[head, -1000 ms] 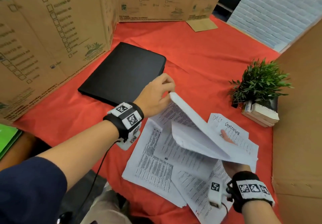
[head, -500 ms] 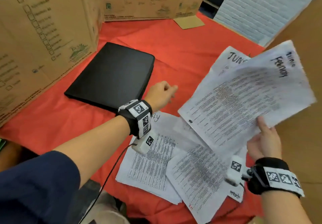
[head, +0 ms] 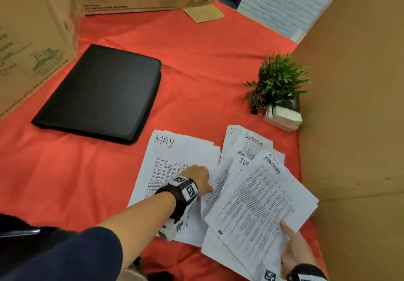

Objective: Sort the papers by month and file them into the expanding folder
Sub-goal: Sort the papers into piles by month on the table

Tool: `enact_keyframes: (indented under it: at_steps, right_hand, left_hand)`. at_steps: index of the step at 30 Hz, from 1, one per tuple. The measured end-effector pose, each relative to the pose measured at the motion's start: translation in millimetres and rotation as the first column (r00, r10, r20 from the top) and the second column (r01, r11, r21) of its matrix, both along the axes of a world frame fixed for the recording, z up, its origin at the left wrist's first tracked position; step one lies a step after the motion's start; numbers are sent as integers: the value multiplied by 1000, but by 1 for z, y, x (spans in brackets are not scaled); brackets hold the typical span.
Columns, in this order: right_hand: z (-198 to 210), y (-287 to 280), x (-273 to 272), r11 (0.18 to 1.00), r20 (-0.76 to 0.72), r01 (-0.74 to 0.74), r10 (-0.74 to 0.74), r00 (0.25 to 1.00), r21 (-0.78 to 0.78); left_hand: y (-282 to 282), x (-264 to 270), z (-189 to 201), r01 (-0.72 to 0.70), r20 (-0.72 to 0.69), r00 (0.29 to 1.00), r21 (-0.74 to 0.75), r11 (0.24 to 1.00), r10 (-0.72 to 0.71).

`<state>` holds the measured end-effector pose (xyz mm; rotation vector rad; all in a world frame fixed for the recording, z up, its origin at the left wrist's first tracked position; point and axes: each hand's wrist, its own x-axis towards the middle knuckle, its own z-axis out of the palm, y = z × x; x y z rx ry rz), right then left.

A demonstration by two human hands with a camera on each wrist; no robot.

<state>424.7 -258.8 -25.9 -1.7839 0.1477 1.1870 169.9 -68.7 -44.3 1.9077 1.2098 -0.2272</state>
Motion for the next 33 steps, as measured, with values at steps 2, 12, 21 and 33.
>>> enact_keyframes:
  at_steps: [2,12,21,33]
  right_hand:
    - [-7,-8,3,998,3,62,-62,998,-8]
    - [-3,0,-4,992,-128,-35,50,990,123]
    - [-5,18,-12,983,11,-83,82,997,164]
    - [-1,33,-11,980,104,-166,155,982,111]
  left_hand:
    - [1,2,-2,-29,98,995,4,1000,29]
    - [-3,-11,-8,-96,446,845,-415,904,295]
    - [-7,-1,-4,-110,255,954,-185,976,156]
    - [21,-91,9,-511,-148,781,407,757,607]
